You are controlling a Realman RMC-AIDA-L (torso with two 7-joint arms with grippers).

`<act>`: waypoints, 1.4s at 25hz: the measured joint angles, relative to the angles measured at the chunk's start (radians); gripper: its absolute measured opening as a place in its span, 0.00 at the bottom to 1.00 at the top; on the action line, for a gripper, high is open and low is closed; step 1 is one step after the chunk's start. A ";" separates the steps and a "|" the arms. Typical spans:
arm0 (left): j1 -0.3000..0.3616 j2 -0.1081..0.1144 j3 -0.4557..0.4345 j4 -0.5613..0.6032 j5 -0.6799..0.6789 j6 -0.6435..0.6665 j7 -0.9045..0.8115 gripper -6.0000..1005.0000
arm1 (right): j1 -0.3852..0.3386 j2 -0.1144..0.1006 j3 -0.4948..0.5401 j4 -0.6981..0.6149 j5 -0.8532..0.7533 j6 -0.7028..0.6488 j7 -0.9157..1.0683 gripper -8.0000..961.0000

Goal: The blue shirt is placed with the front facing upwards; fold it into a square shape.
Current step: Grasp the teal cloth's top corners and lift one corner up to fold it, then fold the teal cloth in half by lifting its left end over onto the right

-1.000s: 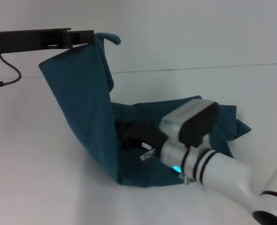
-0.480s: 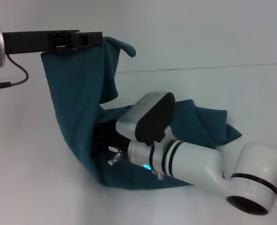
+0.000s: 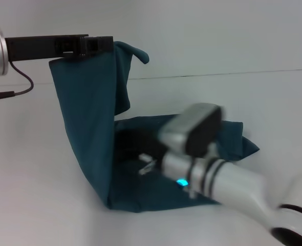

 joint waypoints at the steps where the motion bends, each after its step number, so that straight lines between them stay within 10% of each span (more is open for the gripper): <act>1: -0.001 -0.003 0.000 0.000 0.000 0.000 0.001 0.01 | -0.029 -0.003 0.015 -0.017 0.000 -0.049 0.000 0.03; 23: -0.008 -0.024 0.099 0.113 -0.101 -0.107 0.062 0.01 | -0.148 -0.017 0.311 -0.380 -0.002 -0.292 0.101 0.04; 35: -0.010 -0.032 0.374 0.323 -0.274 -0.379 0.201 0.01 | -0.138 -0.025 0.348 -0.520 0.015 -0.297 0.202 0.04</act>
